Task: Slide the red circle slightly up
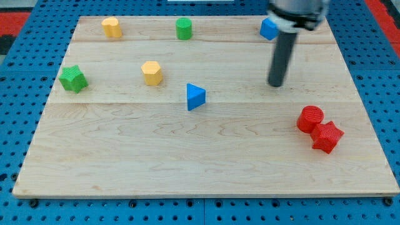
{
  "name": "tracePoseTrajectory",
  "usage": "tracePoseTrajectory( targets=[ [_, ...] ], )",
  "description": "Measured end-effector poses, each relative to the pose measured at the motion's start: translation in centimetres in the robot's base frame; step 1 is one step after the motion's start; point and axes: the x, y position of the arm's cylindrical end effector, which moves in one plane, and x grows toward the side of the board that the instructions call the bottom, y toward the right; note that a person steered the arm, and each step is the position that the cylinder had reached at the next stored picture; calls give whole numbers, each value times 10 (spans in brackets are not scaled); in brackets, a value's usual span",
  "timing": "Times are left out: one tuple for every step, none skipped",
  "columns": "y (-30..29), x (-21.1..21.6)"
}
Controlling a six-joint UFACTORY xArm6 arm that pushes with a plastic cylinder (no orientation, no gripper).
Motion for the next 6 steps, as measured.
tracePoseTrajectory(
  targets=[
    [92,1],
    [128,32],
    [143,79],
    [145,81],
    [145,81],
    [144,82]
  ],
)
